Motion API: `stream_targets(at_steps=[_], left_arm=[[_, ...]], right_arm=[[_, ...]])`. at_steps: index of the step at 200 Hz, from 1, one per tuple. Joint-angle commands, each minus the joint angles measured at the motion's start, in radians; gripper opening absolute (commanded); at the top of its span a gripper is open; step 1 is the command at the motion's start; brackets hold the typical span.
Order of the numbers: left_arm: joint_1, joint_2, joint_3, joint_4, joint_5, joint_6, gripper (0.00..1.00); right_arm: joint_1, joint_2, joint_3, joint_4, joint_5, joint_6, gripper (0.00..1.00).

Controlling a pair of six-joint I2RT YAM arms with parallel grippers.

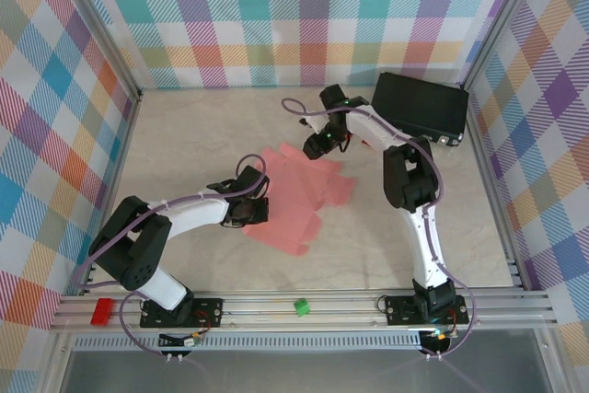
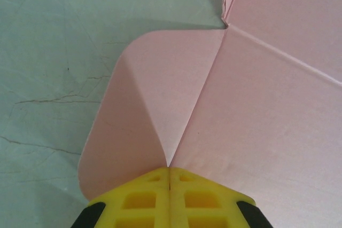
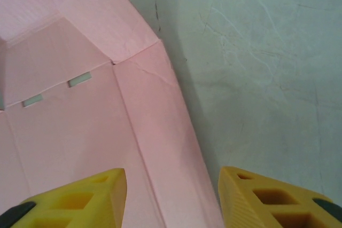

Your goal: Fold the paper box

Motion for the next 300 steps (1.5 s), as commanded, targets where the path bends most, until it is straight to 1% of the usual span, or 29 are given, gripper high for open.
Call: stream_targets(at_steps=[1,16,34,68,92,133,154,206,240,300], left_arm=[[-0.009,-0.005,-0.030,-0.061,0.011,0.016,0.00],[-0.009,-0.007,-0.030,-0.061,0.013,0.017,0.00],[-0.009,-0.004,-0.030,-0.059,0.014,0.016,0.00],[-0.009,0.000,-0.031,-0.058,0.017,0.017,0.00],[-0.009,0.001,-0.031,-0.058,0.016,0.016,0.00],[-0.009,0.006,-0.033,-0.049,0.022,0.011,0.00],[-0.009,0.005,-0.033,-0.049,0.022,0.011,0.00],[-0.009,0.003,-0.032,-0.051,0.020,0.012,0.00],[-0.009,0.003,-0.031,-0.053,0.018,0.009,0.00],[-0.009,0.004,-0.026,-0.056,0.020,0.008,0.00]], right_arm=[[0.006,0.038,0.067,-0.081,0.042,-0.059,0.49],[0.006,0.048,0.073,-0.079,0.068,-0.064,0.49],[0.004,0.060,0.083,-0.092,0.071,-0.075,0.50],[0.002,0.099,0.123,-0.174,0.027,-0.115,0.51],[0.001,0.127,0.162,-0.226,0.019,-0.132,0.51],[0.000,0.160,0.207,-0.276,-0.012,-0.151,0.52],[0.000,0.168,0.218,-0.286,-0.003,-0.154,0.52],[-0.004,0.197,0.282,-0.412,-0.069,-0.214,0.52],[-0.011,0.183,0.294,-0.470,-0.126,-0.249,0.51],[-0.013,0.121,0.302,-0.503,-0.166,-0.289,0.49]])
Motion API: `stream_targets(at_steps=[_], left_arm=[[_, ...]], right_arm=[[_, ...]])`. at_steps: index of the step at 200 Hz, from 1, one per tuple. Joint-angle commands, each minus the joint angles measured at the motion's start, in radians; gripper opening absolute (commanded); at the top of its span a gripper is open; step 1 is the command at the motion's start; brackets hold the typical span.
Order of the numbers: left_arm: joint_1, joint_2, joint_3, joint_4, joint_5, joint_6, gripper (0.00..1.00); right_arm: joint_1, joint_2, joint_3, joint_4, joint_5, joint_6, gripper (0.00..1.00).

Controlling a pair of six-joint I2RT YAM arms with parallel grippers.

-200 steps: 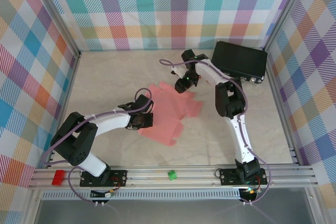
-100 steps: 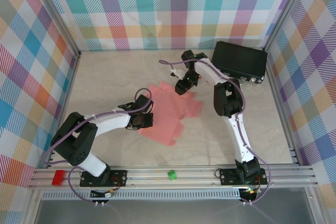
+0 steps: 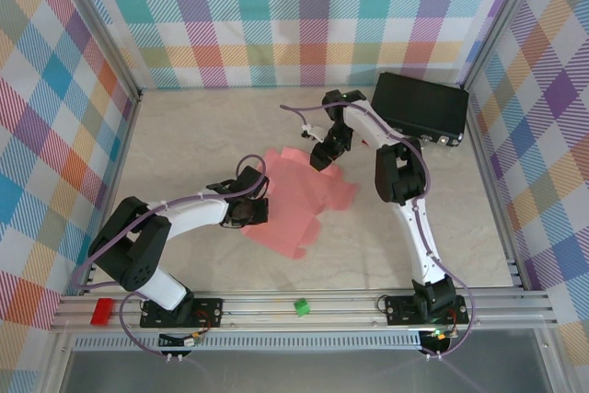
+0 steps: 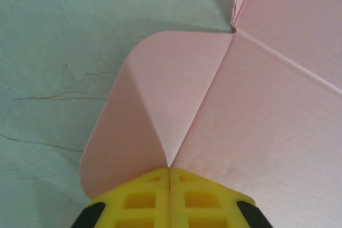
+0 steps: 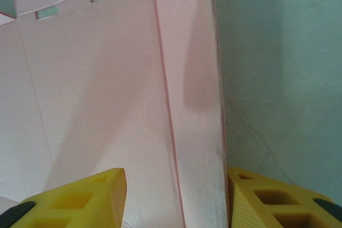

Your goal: Fold the paper box

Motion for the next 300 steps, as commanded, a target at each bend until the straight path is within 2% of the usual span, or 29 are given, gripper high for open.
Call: stream_targets(at_steps=[1,44,113,257,300], left_arm=[[-0.009,0.006,-0.022,-0.057,0.016,0.000,0.00],[-0.009,0.012,-0.016,-0.056,0.017,-0.001,0.00],[-0.009,0.007,-0.028,-0.052,0.016,-0.004,0.00],[-0.009,0.015,-0.036,-0.042,0.020,-0.006,0.00],[-0.009,0.013,-0.036,-0.046,0.018,-0.005,0.00]], right_arm=[[0.008,-0.059,0.034,-0.064,-0.073,-0.051,0.49],[0.009,-0.096,0.028,-0.027,-0.044,-0.038,0.47],[0.018,-0.138,-0.037,0.064,0.001,-0.052,0.30],[0.021,-0.121,-0.074,0.092,0.019,-0.053,0.30],[0.014,-0.171,-0.158,0.297,0.170,0.036,0.43]])
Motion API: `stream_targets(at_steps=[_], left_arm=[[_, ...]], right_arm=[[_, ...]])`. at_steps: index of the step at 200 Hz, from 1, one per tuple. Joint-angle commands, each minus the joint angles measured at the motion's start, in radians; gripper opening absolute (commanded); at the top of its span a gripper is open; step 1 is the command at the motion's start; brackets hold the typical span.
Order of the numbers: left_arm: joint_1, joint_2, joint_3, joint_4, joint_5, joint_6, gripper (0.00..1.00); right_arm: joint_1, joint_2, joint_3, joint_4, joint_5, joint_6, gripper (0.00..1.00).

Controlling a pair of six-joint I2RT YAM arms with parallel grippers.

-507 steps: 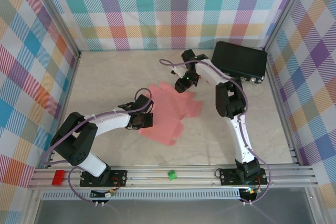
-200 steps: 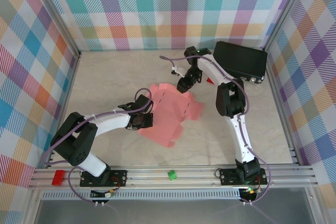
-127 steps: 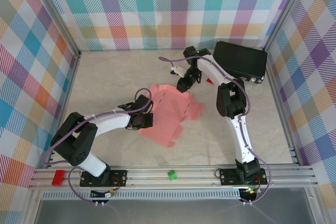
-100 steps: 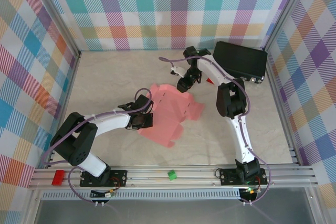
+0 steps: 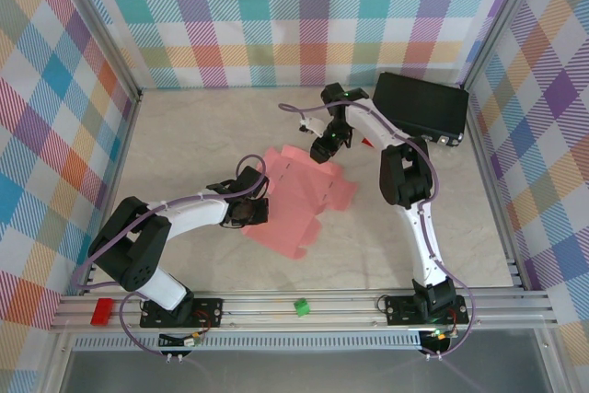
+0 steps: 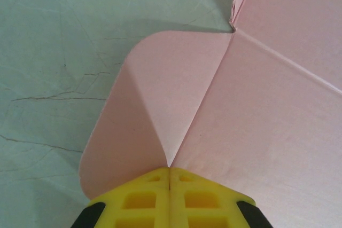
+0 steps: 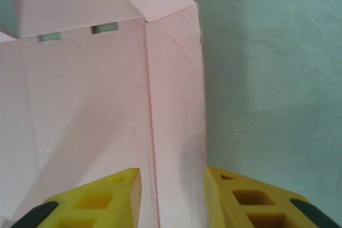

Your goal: Fold the paper box

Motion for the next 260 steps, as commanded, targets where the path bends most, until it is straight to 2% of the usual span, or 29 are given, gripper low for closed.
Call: stream_targets(at_steps=[1,31,121,260], left_arm=[[-0.009,0.014,-0.034,-0.049,0.015,-0.005,0.00],[-0.009,0.011,-0.035,-0.056,0.010,-0.001,0.00],[-0.009,0.015,-0.033,-0.051,0.010,-0.001,0.00],[-0.009,0.014,-0.034,-0.057,0.006,-0.002,0.00]], right_arm=[[-0.001,-0.058,-0.038,0.121,0.079,0.055,0.43],[-0.010,-0.063,-0.040,0.153,0.071,0.080,0.47],[-0.017,0.002,0.001,-0.010,-0.036,0.023,0.51],[-0.026,0.069,0.021,-0.063,-0.021,0.013,0.53]])
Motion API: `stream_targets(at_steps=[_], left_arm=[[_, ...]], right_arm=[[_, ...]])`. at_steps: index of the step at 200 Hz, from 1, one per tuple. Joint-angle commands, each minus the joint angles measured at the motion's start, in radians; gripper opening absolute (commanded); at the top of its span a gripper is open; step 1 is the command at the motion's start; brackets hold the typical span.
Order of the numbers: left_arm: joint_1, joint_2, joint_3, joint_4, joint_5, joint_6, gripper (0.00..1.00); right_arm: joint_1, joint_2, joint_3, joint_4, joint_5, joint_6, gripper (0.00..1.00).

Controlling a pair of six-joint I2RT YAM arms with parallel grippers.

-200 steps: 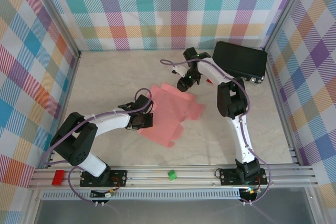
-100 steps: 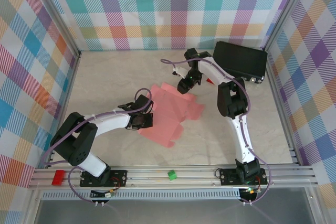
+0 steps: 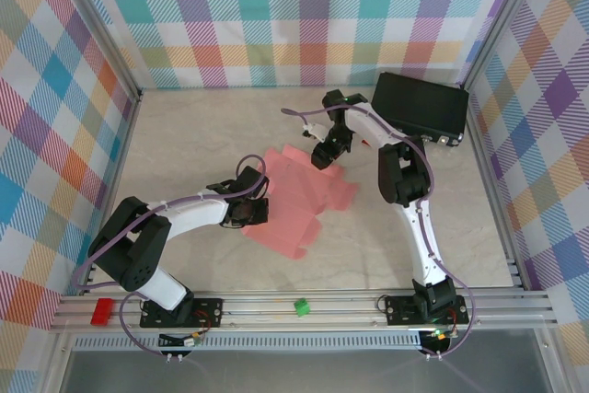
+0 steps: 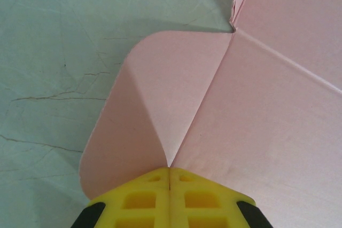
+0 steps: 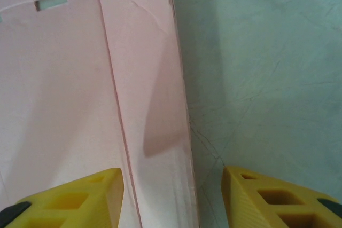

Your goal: Fold the paper box

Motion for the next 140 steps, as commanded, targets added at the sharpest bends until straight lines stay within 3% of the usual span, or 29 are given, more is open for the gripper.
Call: stream_targets(at_steps=[1,60,140], left_arm=[[-0.009,0.014,-0.034,-0.057,0.006,-0.002,0.00],[-0.009,0.010,-0.036,-0.057,0.005,-0.005,0.00],[-0.008,0.009,-0.037,-0.059,0.004,-0.006,0.00]], right_arm=[[-0.007,0.020,0.028,-0.054,-0.029,-0.032,0.53],[-0.008,0.018,0.033,-0.137,-0.118,-0.077,0.48],[-0.008,-0.049,-0.003,-0.062,-0.115,-0.078,0.31]])
